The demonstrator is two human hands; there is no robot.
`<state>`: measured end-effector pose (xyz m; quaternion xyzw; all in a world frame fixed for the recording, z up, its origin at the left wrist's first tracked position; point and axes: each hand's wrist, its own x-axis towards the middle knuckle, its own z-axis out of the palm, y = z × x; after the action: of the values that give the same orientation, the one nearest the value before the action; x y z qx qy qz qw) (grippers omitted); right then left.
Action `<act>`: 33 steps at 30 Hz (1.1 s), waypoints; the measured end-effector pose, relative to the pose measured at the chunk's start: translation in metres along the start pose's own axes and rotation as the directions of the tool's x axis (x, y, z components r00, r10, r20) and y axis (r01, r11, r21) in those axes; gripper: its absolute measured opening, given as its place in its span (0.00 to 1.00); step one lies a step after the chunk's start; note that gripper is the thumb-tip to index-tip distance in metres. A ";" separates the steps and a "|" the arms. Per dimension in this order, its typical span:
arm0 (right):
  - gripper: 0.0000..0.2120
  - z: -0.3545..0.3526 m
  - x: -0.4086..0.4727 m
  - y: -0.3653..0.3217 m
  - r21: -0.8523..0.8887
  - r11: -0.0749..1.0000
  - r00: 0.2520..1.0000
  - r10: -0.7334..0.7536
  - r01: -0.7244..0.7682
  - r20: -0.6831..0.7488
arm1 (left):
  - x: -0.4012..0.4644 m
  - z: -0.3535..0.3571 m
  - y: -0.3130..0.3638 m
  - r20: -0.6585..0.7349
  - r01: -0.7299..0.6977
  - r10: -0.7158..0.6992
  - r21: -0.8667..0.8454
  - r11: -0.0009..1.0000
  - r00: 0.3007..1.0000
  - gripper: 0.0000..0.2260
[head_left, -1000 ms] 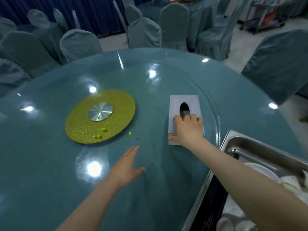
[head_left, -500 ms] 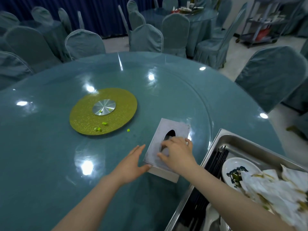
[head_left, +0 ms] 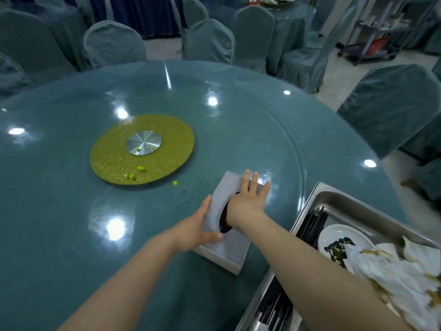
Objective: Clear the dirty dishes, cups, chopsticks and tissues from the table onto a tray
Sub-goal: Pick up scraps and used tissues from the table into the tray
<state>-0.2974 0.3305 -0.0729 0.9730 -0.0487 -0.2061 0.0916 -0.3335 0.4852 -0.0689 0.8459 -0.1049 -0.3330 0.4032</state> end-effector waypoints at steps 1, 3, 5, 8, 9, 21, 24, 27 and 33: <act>0.33 0.000 0.000 -0.004 -0.056 0.998 1.000 0.018 -0.017 0.009 | 0.000 0.001 -0.002 -0.003 -0.001 0.001 -0.012 1.000 1.000 0.48; 0.36 0.002 0.001 -0.012 -0.176 0.983 0.999 0.053 -0.051 0.004 | 0.000 0.004 -0.007 -0.018 0.005 -0.006 -0.045 0.999 1.000 0.48; 0.38 0.002 0.002 -0.018 -0.265 0.959 0.995 0.099 -0.099 -0.015 | 0.001 0.006 -0.011 -0.021 0.012 -0.014 -0.080 0.997 1.000 0.48; 0.38 0.003 0.005 -0.021 -0.275 0.951 0.990 0.139 -0.141 -0.025 | 0.003 0.006 -0.012 -0.016 0.007 -0.008 -0.111 0.994 1.000 0.48; 0.38 0.003 0.004 -0.020 -0.271 0.952 0.990 0.139 -0.140 -0.023 | 0.004 0.006 -0.012 -0.014 0.005 -0.006 -0.110 0.994 1.000 0.48; 0.37 0.001 0.001 -0.015 -0.351 0.932 0.995 0.071 -0.093 -0.074 | 0.011 0.007 -0.011 -0.040 -0.050 0.045 -0.111 0.993 0.998 0.48; 0.34 -0.001 0.000 -0.013 -0.310 0.946 0.994 0.073 -0.097 -0.087 | 0.013 0.008 -0.011 -0.048 -0.052 0.048 -0.101 0.993 0.998 0.48; 0.34 -0.002 -0.001 -0.012 -0.241 0.964 0.992 0.091 -0.111 -0.089 | 0.015 0.008 -0.012 -0.046 -0.052 0.047 -0.110 0.993 0.998 0.48; 0.22 -0.005 -0.002 -0.003 0.022 0.999 0.997 0.042 -0.040 -0.069 | 0.015 0.009 -0.009 -0.063 -0.050 0.044 -0.098 0.994 0.997 0.48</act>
<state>-0.2967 0.3345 -0.0685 0.9793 -0.0676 -0.1697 0.0876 -0.3287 0.4788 -0.0876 0.8318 -0.0959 -0.3024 0.4556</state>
